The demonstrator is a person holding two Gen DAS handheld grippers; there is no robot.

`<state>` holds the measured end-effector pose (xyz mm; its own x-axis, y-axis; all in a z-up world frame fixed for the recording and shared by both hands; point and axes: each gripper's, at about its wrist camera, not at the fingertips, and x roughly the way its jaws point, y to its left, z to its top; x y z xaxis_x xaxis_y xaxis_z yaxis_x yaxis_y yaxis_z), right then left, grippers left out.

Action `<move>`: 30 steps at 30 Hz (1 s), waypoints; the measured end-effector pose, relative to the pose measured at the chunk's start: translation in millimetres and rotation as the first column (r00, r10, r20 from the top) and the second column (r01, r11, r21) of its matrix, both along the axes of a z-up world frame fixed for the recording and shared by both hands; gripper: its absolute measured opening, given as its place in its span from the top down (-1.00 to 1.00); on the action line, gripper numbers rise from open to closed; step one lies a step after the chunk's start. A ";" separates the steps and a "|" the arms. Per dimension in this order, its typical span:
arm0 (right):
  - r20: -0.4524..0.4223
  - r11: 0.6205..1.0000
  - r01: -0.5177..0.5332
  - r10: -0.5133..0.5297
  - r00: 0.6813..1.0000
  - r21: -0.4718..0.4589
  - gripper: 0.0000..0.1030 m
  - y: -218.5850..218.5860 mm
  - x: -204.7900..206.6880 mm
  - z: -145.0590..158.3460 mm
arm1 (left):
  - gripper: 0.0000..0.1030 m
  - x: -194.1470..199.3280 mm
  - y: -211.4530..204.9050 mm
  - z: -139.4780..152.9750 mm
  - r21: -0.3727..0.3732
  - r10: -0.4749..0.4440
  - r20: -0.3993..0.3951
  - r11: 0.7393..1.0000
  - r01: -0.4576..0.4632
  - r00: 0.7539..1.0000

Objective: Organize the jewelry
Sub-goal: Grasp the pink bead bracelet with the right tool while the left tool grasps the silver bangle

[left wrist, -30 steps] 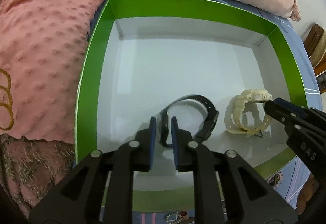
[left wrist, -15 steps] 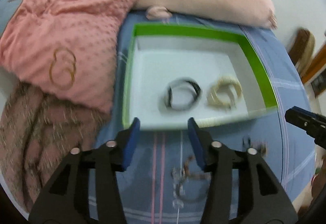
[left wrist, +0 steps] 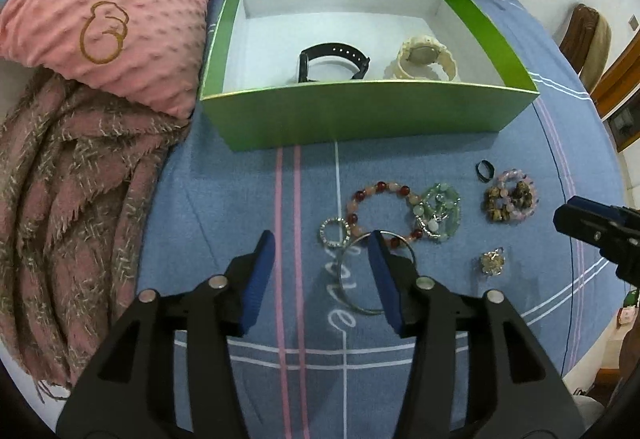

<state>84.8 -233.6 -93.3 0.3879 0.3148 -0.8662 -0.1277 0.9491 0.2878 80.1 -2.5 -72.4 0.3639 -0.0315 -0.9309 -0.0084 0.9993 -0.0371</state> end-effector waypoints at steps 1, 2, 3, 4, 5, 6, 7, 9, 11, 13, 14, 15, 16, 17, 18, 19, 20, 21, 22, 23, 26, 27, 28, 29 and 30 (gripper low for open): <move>0.007 1.000 0.008 -0.008 1.000 -0.004 0.21 -2.0 0.0 2.2 | 0.05 -1.5 1.4 1.5 -0.005 0.005 0.006 1.000 -0.005 1.000; 0.012 1.000 0.015 -0.015 1.000 -0.008 0.21 -5.0 -0.7 3.2 | 0.05 -2.8 3.3 2.7 -0.008 0.012 0.011 1.000 -0.012 1.000; 0.016 1.000 0.024 -0.024 1.000 -0.013 0.21 -7.8 -0.7 4.4 | 0.05 -3.7 5.8 3.6 -0.010 0.020 0.012 1.000 -0.020 1.000; 0.019 0.999 0.031 -0.030 0.999 -0.022 0.21 -10.6 -0.9 4.1 | 0.05 -6.0 7.4 4.4 -0.012 0.025 0.012 1.000 -0.025 1.000; 0.013 0.999 0.039 -0.039 0.999 -0.030 0.21 -13.1 -0.9 2.1 | 0.05 -7.9 9.5 4.0 -0.014 0.030 0.010 0.999 -0.030 0.999; 0.003 0.999 0.043 -0.043 0.999 -0.030 0.21 -15.9 -1.4 -1.4 | 0.05 -8.1 11.4 2.9 -0.014 0.036 0.007 0.999 -0.036 0.999; 0.003 0.999 0.043 -0.043 0.999 -0.030 0.21 -15.9 -1.4 -1.4 | 0.05 -9.3 13.6 1.3 -0.014 0.042 0.001 0.999 -0.042 0.999; -0.019 0.999 0.035 -0.035 0.999 -0.028 0.21 -14.8 -2.7 -9.2 | 0.05 -10.0 16.9 -2.5 -0.016 0.048 -0.011 0.999 -0.048 0.999; -0.040 1.000 0.014 -0.015 0.999 -0.024 0.21 -9.5 -4.0 -17.0 | 0.05 -11.1 19.5 -7.7 -0.016 0.051 -0.024 0.999 -0.051 0.998; -0.052 1.000 -0.015 0.014 0.999 -0.018 0.21 -1.9 -5.0 -22.9 | 0.05 -11.6 19.5 -11.8 -0.017 0.051 -0.038 0.999 -0.052 0.998; -0.056 0.999 -0.031 0.030 0.998 -0.019 0.21 3.2 -5.3 -25.5 | 0.05 -12.1 19.0 -13.2 -0.019 0.050 -0.041 0.999 -0.051 0.998; -0.058 0.999 -0.045 0.044 0.997 -0.022 0.21 7.7 -6.0 -27.1 | 0.04 -12.7 18.1 -14.7 -0.021 0.048 -0.043 0.999 -0.049 0.998; -0.059 0.998 -0.061 0.060 0.996 -0.026 0.21 12.4 -6.4 -28.6 | 0.02 -13.0 16.6 -16.0 -0.022 0.043 -0.047 0.999 -0.044 0.998; -0.058 0.996 -0.085 0.083 0.995 -0.036 0.21 19.0 -6.7 -30.6 | 0.01 -13.1 15.5 -17.1 -0.022 0.039 -0.050 0.999 -0.040 0.998; -0.057 0.994 -0.098 0.096 0.994 -0.046 0.21 23.2 -6.8 -32.1 | -0.01 -13.3 14.0 -18.5 -0.021 0.034 -0.054 0.999 -0.035 0.998; -0.055 0.992 -0.110 0.107 0.993 -0.060 0.21 27.7 -6.5 -33.9 | -0.01 -13.2 12.8 -20.0 -0.021 0.031 -0.056 0.999 -0.033 0.998; -0.054 0.990 -0.117 0.113 0.992 -0.073 0.21 30.7 -6.3 -35.6 | -0.02 -12.3 10.2 -22.1 -0.023 0.027 -0.061 0.999 -0.029 0.998; -0.054 0.988 -0.125 0.120 0.991 -0.090 0.21 34.5 -5.4 -38.5 | -0.02 -12.5 9.2 -23.9 -0.026 0.023 -0.066 0.999 -0.025 0.998; -0.058 0.986 -0.131 0.126 0.990 -0.099 0.21 36.8 -4.5 -40.9 | -0.03 -13.0 9.0 -25.7 -0.030 0.022 -0.070 0.999 -0.024 0.997; -0.063 0.985 -0.136 0.130 0.990 -0.102 0.21 38.0 -3.5 -42.7 | -0.03 -11.0 8.6 -28.0 -0.033 0.023 -0.074 0.999 -0.025 0.997; -0.050 0.989 -0.105 0.101 0.994 -0.099 0.21 29.3 0.0 -39.4 | -0.03 -9.6 6.8 -31.2 -0.039 0.026 -0.084 0.999 -0.030 0.996; -0.047 0.991 -0.090 0.086 0.995 -0.097 0.21 24.4 2.1 -37.7 | -0.04 -10.8 7.9 -31.7 -0.040 0.027 -0.086 0.999 -0.030 0.996; -0.042 0.993 -0.070 0.066 0.997 -0.099 0.21 17.9 4.5 -36.8 | -0.04 -10.6 7.2 -33.0 -0.041 0.025 -0.090 0.999 -0.029 0.996; -0.039 0.993 -0.045 0.041 0.998 -0.107 0.21 10.4 7.4 -36.6 | -0.04 -10.5 5.8 -34.5 -0.042 0.022 -0.092 0.999 -0.026 0.995; -0.038 0.993 -0.021 0.017 0.999 -0.113 0.21 3.2 9.7 -37.1 | -0.04 -10.2 3.4 -35.8 -0.044 0.016 -0.095 0.999 -0.020 0.995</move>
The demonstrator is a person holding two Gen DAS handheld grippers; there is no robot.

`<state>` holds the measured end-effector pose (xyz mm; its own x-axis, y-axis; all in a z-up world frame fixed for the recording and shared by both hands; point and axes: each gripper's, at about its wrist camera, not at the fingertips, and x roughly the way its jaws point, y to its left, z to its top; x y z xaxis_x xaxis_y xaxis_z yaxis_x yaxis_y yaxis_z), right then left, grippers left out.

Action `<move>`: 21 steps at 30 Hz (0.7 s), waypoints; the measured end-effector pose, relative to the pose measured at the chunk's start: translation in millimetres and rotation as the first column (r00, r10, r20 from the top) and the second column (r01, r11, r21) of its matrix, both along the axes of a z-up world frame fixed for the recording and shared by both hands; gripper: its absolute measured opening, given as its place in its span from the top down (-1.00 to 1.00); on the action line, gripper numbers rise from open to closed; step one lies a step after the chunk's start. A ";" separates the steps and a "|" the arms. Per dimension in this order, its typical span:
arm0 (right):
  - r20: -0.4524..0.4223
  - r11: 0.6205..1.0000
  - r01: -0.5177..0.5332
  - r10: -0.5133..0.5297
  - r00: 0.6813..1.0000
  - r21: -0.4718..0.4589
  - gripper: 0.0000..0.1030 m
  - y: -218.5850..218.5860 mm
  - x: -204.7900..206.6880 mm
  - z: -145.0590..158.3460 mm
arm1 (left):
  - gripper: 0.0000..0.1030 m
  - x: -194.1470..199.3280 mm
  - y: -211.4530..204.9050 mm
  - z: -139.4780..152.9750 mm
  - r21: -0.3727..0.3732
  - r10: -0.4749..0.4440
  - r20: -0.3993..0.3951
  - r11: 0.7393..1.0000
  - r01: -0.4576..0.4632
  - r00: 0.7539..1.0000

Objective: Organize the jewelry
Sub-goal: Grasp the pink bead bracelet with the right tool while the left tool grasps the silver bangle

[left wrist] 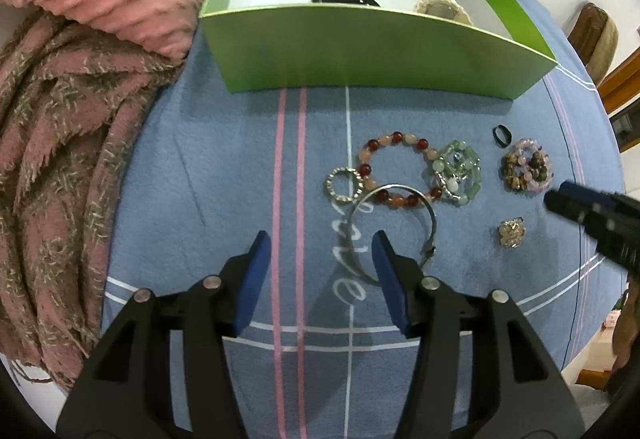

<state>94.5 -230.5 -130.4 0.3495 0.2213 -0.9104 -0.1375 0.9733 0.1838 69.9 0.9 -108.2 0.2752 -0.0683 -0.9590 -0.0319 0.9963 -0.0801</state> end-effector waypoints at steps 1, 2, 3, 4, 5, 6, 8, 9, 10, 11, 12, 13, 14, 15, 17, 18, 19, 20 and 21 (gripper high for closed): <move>0.000 1.000 0.021 -0.021 1.000 -0.002 0.21 -5.6 2.5 -0.1 | -0.04 2.1 -3.0 -1.9 0.000 -0.004 -0.001 1.000 0.004 1.000; 0.001 0.999 0.041 -0.041 0.999 -0.002 0.21 -12.3 5.1 -0.6 | -0.04 2.9 -5.3 -3.1 0.000 -0.010 -0.003 1.000 0.010 1.000; 0.002 0.999 0.053 -0.053 0.999 -0.001 0.21 -16.6 7.1 -1.2 | -0.04 4.5 -6.6 -3.9 0.000 -0.013 -0.005 1.000 0.013 1.000; 0.006 0.998 0.066 -0.066 0.998 -0.001 0.21 -21.4 9.7 -2.0 | -0.04 5.5 -8.8 -5.3 0.002 -0.017 -0.006 1.000 0.017 1.000; 0.008 0.997 0.074 -0.074 0.997 -0.002 0.21 -24.2 11.4 -2.8 | -0.04 5.9 -11.0 -6.8 0.003 -0.019 -0.008 1.000 0.020 1.000; 0.009 0.996 0.085 -0.085 0.996 -0.003 0.21 -27.5 14.6 -4.9 | -0.01 6.6 -12.2 -7.9 0.004 -0.021 -0.011 1.000 0.021 1.000; 0.002 0.996 0.091 -0.091 0.996 -0.004 0.22 -29.6 19.7 -9.4 | 0.07 7.9 -15.7 -10.7 0.005 -0.024 -0.016 1.000 0.024 1.000; 0.000 0.996 0.091 -0.091 0.996 -0.010 0.23 -29.2 22.1 -11.9 | 0.13 7.9 -17.1 -11.8 0.007 -0.025 -0.016 1.000 0.026 1.000; 0.000 0.996 0.088 -0.088 0.996 -0.022 0.24 -27.6 24.1 -14.5 | 0.15 8.1 -18.7 -12.8 0.011 -0.027 -0.016 1.000 0.027 1.000; -0.002 0.996 0.083 -0.083 0.997 -0.030 0.29 -24.6 25.3 -16.6 | 0.15 8.4 -20.2 -13.0 0.016 -0.029 -0.013 0.999 0.029 0.999; -0.006 0.996 0.078 -0.078 0.997 -0.034 0.34 -22.3 26.1 -18.6 | 0.16 8.4 -21.2 -13.5 0.017 -0.030 -0.012 0.999 0.030 0.999; -0.004 0.997 0.071 -0.071 0.997 -0.027 0.36 -20.1 26.8 -20.1 | 0.16 9.5 -23.0 -14.1 0.019 -0.030 -0.009 0.999 0.030 1.000; -0.001 0.997 0.068 -0.068 0.998 -0.024 0.39 -18.3 27.1 -19.6 | 0.16 12.2 -25.9 -15.5 0.021 -0.030 -0.008 0.999 0.030 1.000; 0.006 0.997 0.062 -0.062 0.998 -0.035 0.47 -15.5 27.8 -18.9 | 0.16 12.5 -27.3 -15.9 0.023 -0.031 -0.006 0.999 0.031 1.000; 0.011 0.998 0.043 -0.043 0.999 -0.042 0.61 -10.3 28.8 -18.1 | 0.17 13.9 -29.5 -16.8 0.026 -0.032 -0.002 0.999 0.032 1.000; 0.011 0.998 0.039 -0.038 0.999 -0.043 0.69 -8.9 28.4 -17.9 | 0.20 15.0 -30.8 -17.1 0.030 -0.032 0.000 0.999 0.032 0.999; 0.011 0.998 0.034 -0.033 0.999 -0.048 0.74 -6.9 26.9 -17.3 | 0.22 15.5 -31.9 -17.4 0.033 -0.033 0.001 0.999 0.033 0.999; 0.007 0.999 0.024 -0.024 1.000 -0.048 0.75 -4.8 26.3 -18.0 | 0.22 15.7 -32.6 -17.6 0.033 -0.032 0.003 0.999 0.032 0.999; 0.005 0.999 0.024 -0.023 1.000 -0.044 0.75 -3.2 26.0 -18.3 | 0.22 16.5 -32.8 -17.9 0.031 -0.032 0.004 0.999 0.032 0.999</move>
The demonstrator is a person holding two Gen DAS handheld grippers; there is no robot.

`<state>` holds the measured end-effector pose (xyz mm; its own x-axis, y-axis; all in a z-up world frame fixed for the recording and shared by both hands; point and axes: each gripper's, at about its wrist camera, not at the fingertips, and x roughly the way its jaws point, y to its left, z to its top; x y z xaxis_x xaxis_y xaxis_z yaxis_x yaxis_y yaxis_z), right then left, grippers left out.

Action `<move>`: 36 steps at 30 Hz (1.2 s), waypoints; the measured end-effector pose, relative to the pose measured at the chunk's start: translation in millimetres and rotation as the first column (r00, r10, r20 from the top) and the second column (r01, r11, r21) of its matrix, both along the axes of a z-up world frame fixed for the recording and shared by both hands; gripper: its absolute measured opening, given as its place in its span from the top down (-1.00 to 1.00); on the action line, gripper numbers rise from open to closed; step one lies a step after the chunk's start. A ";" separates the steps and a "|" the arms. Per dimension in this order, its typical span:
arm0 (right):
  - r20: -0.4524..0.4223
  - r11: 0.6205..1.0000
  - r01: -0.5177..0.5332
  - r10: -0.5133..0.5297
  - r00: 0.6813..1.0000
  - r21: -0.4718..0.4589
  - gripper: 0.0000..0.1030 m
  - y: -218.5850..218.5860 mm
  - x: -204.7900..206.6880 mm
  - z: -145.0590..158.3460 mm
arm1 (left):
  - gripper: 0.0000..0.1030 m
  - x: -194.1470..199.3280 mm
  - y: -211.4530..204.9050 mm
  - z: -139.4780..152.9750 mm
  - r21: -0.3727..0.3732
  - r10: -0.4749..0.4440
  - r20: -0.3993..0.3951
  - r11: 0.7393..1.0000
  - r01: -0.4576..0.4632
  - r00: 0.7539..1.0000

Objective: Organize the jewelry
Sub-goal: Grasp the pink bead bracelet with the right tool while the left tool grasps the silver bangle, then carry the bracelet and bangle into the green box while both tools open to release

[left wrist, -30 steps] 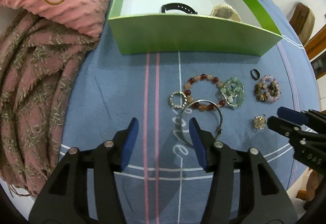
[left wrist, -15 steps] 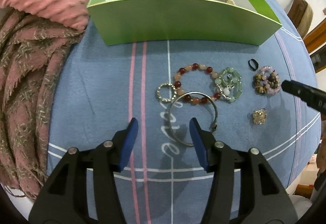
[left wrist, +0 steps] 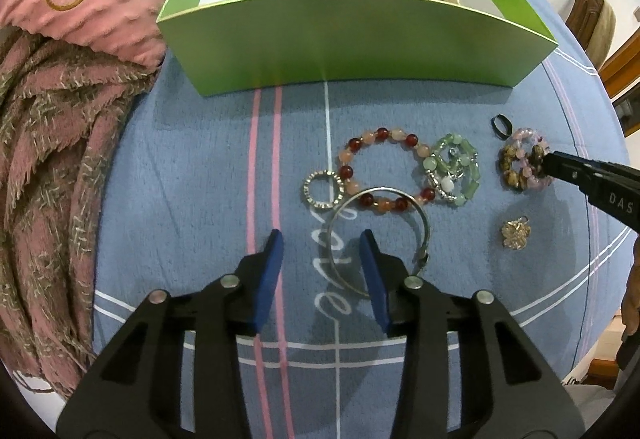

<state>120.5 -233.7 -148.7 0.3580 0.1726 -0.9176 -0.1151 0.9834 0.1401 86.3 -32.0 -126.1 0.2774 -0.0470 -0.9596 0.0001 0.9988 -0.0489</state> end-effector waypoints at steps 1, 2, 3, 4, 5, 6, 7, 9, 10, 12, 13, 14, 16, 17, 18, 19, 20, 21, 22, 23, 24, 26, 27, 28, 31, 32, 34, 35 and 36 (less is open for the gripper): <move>-0.002 1.000 0.005 -0.005 1.000 0.005 0.75 0.8 0.0 -0.2 | 0.23 -1.1 1.3 0.6 -0.001 0.000 0.000 1.000 0.000 1.000; -0.006 1.000 0.010 -0.010 1.000 0.014 0.75 0.2 0.1 -0.5 | 0.23 -0.7 1.6 0.8 -0.001 0.000 0.000 1.000 0.000 1.000; -0.011 1.000 0.016 -0.016 1.000 0.023 0.75 -0.7 0.4 -0.9 | 0.23 -0.5 1.1 0.5 -0.002 0.000 0.001 1.000 0.000 1.000; -0.015 0.999 0.020 -0.019 1.000 0.028 0.75 -1.2 0.4 -1.2 | 0.23 -0.5 1.4 0.6 -0.002 0.001 0.001 1.000 -0.001 1.000; -0.017 0.999 0.022 -0.022 1.000 0.031 0.75 -3.8 1.2 -1.0 | 0.23 -0.5 1.2 0.5 -0.001 0.000 0.001 1.000 0.000 1.000; -0.019 0.999 0.027 -0.026 0.999 0.033 0.75 -4.6 0.9 -1.4 | 0.23 -1.2 2.2 0.3 -0.001 0.001 0.001 1.000 -0.001 1.000; -0.020 0.999 0.029 -0.028 0.999 0.032 0.74 -8.9 -1.7 -0.8 | 0.23 -0.7 0.8 0.0 0.001 0.000 0.001 1.000 0.000 1.000; -0.020 0.999 0.030 -0.029 0.999 0.035 0.74 -9.0 -2.9 -0.8 | 0.23 -3.1 2.3 -0.5 0.005 -0.002 0.003 1.000 0.002 1.000; -0.021 0.999 0.031 -0.030 0.999 0.038 0.74 -9.0 -2.9 -0.7 | 0.23 -2.9 1.0 -0.8 0.006 -0.005 0.004 1.000 0.005 1.000; -0.023 0.998 0.033 -0.031 0.999 0.046 0.74 -10.3 0.1 -1.1 | 0.23 -2.6 1.9 -1.2 0.006 -0.006 0.005 1.000 0.006 1.000; -0.024 0.998 0.033 -0.031 0.999 0.050 0.75 -10.7 -0.7 -1.2 | 0.29 -2.4 1.4 -1.6 0.008 -0.005 0.007 1.000 0.005 1.000; -0.025 0.998 0.032 -0.031 0.999 0.054 0.78 -12.3 -3.1 -1.4 | 0.37 -2.7 1.1 -2.0 0.010 -0.003 0.010 1.000 0.003 1.000; -0.027 0.998 0.030 -0.029 0.999 0.057 0.85 -15.2 -5.5 -0.8 | 0.65 -2.6 2.8 -2.2 0.001 0.008 0.009 1.000 -0.008 1.000; -0.027 0.998 0.031 -0.029 0.999 0.060 0.85 -17.1 -6.8 0.5 | 0.70 -2.0 5.1 -1.9 -0.009 0.012 0.008 1.000 -0.012 1.000; -0.027 0.998 0.030 -0.029 0.999 0.063 0.85 -17.8 -7.6 1.5 | 0.77 -2.8 8.4 -1.4 -0.023 0.015 0.006 1.000 -0.015 1.000; -0.026 0.997 0.030 -0.028 0.999 0.065 0.85 -17.5 -8.0 3.0 | 0.81 -4.0 11.3 -0.8 -0.027 0.016 0.005 1.000 -0.016 1.000; -0.024 0.997 0.029 -0.027 0.999 0.065 0.85 -16.4 -7.1 4.4 | 0.85 -4.4 11.9 -0.9 -0.029 0.018 0.005 0.999 -0.018 1.000; -0.018 0.997 0.028 -0.027 0.999 0.069 0.85 -17.2 -10.0 8.4 | 0.91 -4.7 12.6 -0.9 -0.035 0.020 0.004 0.999 -0.020 1.000; -0.012 0.997 0.028 -0.027 1.000 0.074 0.85 -17.4 -11.6 11.7 | 0.92 -4.8 12.9 -0.6 -0.039 0.021 0.005 0.999 -0.021 1.000; -0.004 0.996 0.026 -0.026 1.000 0.080 0.85 -17.9 -13.3 15.7 | 0.92 -5.9 14.4 0.0 -0.040 0.023 0.006 0.999 -0.022 1.000; 0.002 0.996 0.025 -0.025 1.000 0.082 0.85 -17.6 -15.6 18.9 | 0.92 -6.9 15.0 1.5 -0.041 0.024 0.009 0.999 -0.024 1.000; 0.016 0.996 0.022 -0.024 1.000 0.088 0.85 -17.6 -18.7 26.2 | 0.92 -9.3 20.0 6.7 -0.043 0.027 0.018 0.999 -0.026 0.999; 0.024 0.996 0.021 -0.023 0.999 0.091 0.85 -17.6 -20.2 30.0 | 0.92 -10.2 21.4 9.2 -0.042 0.028 0.022 0.999 -0.027 0.999; 0.030 0.995 0.019 -0.022 0.999 0.094 0.85 -17.3 -20.9 32.9 | 0.93 -11.4 23.4 11.3 -0.040 0.029 0.025 0.999 -0.028 0.999; 0.046 0.995 0.016 -0.021 0.999 0.102 0.85 -18.6 -24.0 42.5 | 0.92 -11.2 24.6 13.1 -0.042 0.038 0.027 0.998 -0.037 0.999; 0.051 0.994 0.014 -0.020 0.999 0.106 0.85 -18.9 -24.8 45.5 | 0.92 -11.8 24.4 13.5 -0.042 0.040 0.028 0.998 -0.039 0.999; 0.060 0.994 0.009 -0.016 0.998 0.111 0.85 -19.9 -28.0 50.5 | 0.92 -15.0 23.4 15.2 -0.043 0.043 0.028 0.998 -0.042 0.999; 0.066 0.993 0.005 -0.013 0.998 0.114 0.85 -19.4 -29.3 53.7 | 0.92 -15.4 22.5 15.7 -0.044 0.045 0.028 0.998 -0.043 0.999; 0.069 0.993 0.002 -0.010 0.998 0.116 0.85 -18.7 -30.0 54.6 | 0.92 -15.6 22.3 15.6 -0.045 0.046 0.028 0.998 -0.045 0.999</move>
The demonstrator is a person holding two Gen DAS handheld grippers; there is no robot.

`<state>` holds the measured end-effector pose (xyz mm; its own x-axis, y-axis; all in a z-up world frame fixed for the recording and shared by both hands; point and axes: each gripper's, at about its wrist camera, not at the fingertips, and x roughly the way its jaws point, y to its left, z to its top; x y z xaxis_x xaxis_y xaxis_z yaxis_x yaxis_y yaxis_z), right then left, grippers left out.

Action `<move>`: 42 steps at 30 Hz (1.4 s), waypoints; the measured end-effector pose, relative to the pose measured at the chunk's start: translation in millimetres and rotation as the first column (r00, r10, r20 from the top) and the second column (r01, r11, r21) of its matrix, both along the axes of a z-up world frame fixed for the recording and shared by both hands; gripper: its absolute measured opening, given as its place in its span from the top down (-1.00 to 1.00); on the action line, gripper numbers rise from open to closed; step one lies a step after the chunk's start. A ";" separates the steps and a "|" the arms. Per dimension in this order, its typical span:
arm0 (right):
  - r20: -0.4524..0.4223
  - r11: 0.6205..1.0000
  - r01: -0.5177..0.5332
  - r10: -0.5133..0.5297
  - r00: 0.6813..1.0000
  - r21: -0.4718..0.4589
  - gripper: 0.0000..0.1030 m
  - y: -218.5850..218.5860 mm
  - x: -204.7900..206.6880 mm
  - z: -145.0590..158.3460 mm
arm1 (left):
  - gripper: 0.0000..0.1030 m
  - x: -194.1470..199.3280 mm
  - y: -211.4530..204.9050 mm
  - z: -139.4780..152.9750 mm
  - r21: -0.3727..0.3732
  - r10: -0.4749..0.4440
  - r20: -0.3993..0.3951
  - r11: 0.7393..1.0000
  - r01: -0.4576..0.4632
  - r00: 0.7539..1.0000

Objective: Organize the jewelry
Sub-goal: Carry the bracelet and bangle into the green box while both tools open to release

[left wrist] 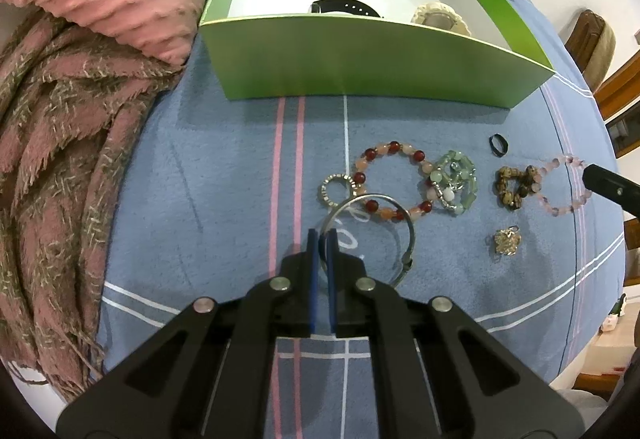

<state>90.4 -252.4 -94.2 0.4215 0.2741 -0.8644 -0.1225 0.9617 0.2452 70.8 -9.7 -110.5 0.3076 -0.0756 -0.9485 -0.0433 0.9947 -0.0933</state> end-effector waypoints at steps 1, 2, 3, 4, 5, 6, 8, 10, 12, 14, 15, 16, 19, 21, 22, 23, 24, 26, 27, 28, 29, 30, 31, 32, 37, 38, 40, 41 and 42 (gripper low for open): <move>0.004 1.000 -0.004 0.004 1.000 0.001 0.85 0.2 -1.3 2.4 | 0.92 0.3 -0.1 0.7 -0.002 0.001 0.002 1.000 -0.001 1.000; 0.008 1.000 -0.008 0.008 1.000 0.002 0.85 0.4 -2.7 5.0 | 0.92 0.4 -0.2 1.7 -0.005 0.001 0.005 1.000 -0.001 1.000; 0.011 1.000 -0.012 0.012 1.000 0.004 0.85 1.0 -2.4 6.3 | 0.92 0.3 0.3 2.4 -0.006 0.001 0.007 1.000 -0.001 1.000; 0.013 1.000 -0.015 0.015 1.000 0.005 0.85 2.2 -2.3 7.5 | 0.92 -1.2 1.8 4.7 -0.008 0.002 0.011 1.000 -0.002 1.000; 0.014 1.000 -0.017 0.017 1.000 0.005 0.85 3.5 -2.6 8.2 | 0.92 -4.2 3.8 7.4 -0.009 0.003 0.015 1.000 -0.003 1.000; 0.013 1.000 -0.020 0.020 1.000 0.006 0.85 4.4 -2.6 8.3 | 0.92 -5.6 5.0 9.3 -0.011 0.003 0.018 1.000 -0.003 1.000; 0.007 1.000 -0.026 0.026 1.000 0.007 0.85 7.2 -2.8 6.9 | 0.92 -5.5 6.2 12.7 -0.013 0.004 0.024 1.000 -0.004 1.000; 0.002 1.000 -0.030 0.030 1.000 0.006 0.85 9.2 -3.1 5.0 | 0.92 -5.8 6.8 15.0 -0.012 0.007 0.027 1.000 -0.007 1.000; -0.002 0.999 -0.032 0.032 0.999 0.004 0.85 11.3 -3.8 3.8 | 0.92 -5.2 7.8 17.0 -0.010 0.007 0.029 1.000 -0.006 1.000; -0.004 0.999 -0.036 0.036 0.999 -0.003 0.85 12.6 -3.7 2.5 | 0.93 -5.7 8.8 19.2 -0.007 0.005 0.031 1.000 -0.005 1.000; -0.005 0.999 -0.038 0.038 0.999 -0.003 0.85 13.2 -3.8 2.0 | 0.92 -3.7 6.5 19.3 -0.004 0.005 0.031 1.000 -0.005 1.000; -0.005 0.999 -0.039 0.039 0.999 -0.002 0.85 13.5 -3.9 2.0 | 0.92 -4.5 6.6 21.1 -0.002 0.003 0.032 1.000 -0.003 0.999; -0.002 0.999 -0.037 0.037 0.999 -0.007 0.85 15.0 -4.6 3.1 | 0.92 -3.6 5.2 25.1 0.003 0.000 0.039 1.000 0.000 0.999; 0.001 0.999 -0.040 0.040 0.999 -0.009 0.85 16.2 -5.0 4.0 | 0.92 -3.2 4.1 27.3 0.006 -0.004 0.046 1.000 0.003 0.999; 0.000 0.999 -0.040 0.040 0.999 -0.010 0.85 16.7 -4.9 3.7 | 0.92 -2.7 4.2 28.2 0.008 -0.005 0.047 1.000 0.005 0.999; -0.002 0.999 -0.040 0.040 0.999 -0.011 0.85 17.2 -4.9 3.1 | 0.92 -2.5 4.2 28.3 0.009 -0.005 0.046 1.000 0.004 0.999; -0.004 0.999 -0.041 0.041 0.999 -0.011 0.85 17.8 -5.0 2.7 | 0.92 -2.6 4.4 28.5 0.009 -0.005 0.046 1.000 0.004 0.999; -0.004 0.999 -0.046 0.046 0.999 -0.008 0.85 19.9 -6.4 2.6 | 0.92 -3.2 5.3 29.8 0.008 -0.005 0.047 1.000 0.004 0.999; -0.004 0.999 -0.048 0.048 0.999 -0.008 0.85 21.2 -7.0 3.1 | 0.92 -3.3 5.6 30.3 0.009 -0.005 0.048 1.000 0.005 0.999; -0.005 0.999 -0.053 0.053 0.999 -0.008 0.85 22.5 -7.4 3.1 | 0.92 -3.2 5.7 30.9 0.010 -0.007 0.048 1.000 0.006 0.999; -0.006 0.998 -0.055 0.055 0.998 -0.009 0.85 23.8 -7.6 2.6 | 0.92 -3.2 5.4 30.4 0.010 -0.007 0.048 1.000 0.007 0.999; -0.007 0.998 -0.056 0.056 0.998 -0.009 0.85 24.7 -7.9 2.2 | 0.92 -3.1 4.8 29.9 0.010 -0.007 0.047 1.000 0.006 0.999; -0.009 0.998 -0.058 0.058 0.998 -0.008 0.85 25.5 -7.9 1.8 | 0.92 -3.1 4.8 29.8 0.010 -0.008 0.046 1.000 0.008 0.999; -0.010 0.998 -0.061 0.061 0.998 -0.007 0.85 26.4 -8.1 1.4 | 0.92 -2.9 4.3 29.5 0.010 -0.008 0.045 1.000 0.008 0.999; -0.012 0.997 -0.073 0.073 0.997 -0.005 0.85 30.5 -8.3 1.1 | 0.92 -1.7 3.7 30.1 0.010 -0.009 0.046 1.000 0.009 0.999; -0.010 0.997 -0.077 0.077 0.997 -0.005 0.85 31.6 -8.2 2.2 | 0.92 -1.3 3.8 30.4 0.010 -0.011 0.047 1.000 0.011 0.999; -0.008 0.997 -0.082 0.082 0.997 -0.007 0.85 33.1 -7.5 3.2 | 0.92 -0.1 3.1 30.9 0.010 -0.016 0.049 1.000 0.015 0.999; -0.010 0.996 -0.084 0.084 0.996 -0.010 0.85 34.0 -6.8 2.5 | 0.92 0.7 2.5 30.1 0.011 -0.016 0.047 1.000 0.016 0.999; -0.014 0.996 -0.084 0.084 0.996 -0.011 0.85 34.3 -6.4 1.4 | 0.92 1.0 2.0 29.2 0.010 -0.017 0.045 1.000 0.017 0.999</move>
<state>84.1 -218.1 -92.7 0.3860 0.2979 -0.8731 -0.2001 0.9509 0.2360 71.8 -7.7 -81.3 0.3488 -0.0721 -0.9344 -0.0225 0.9961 -0.0852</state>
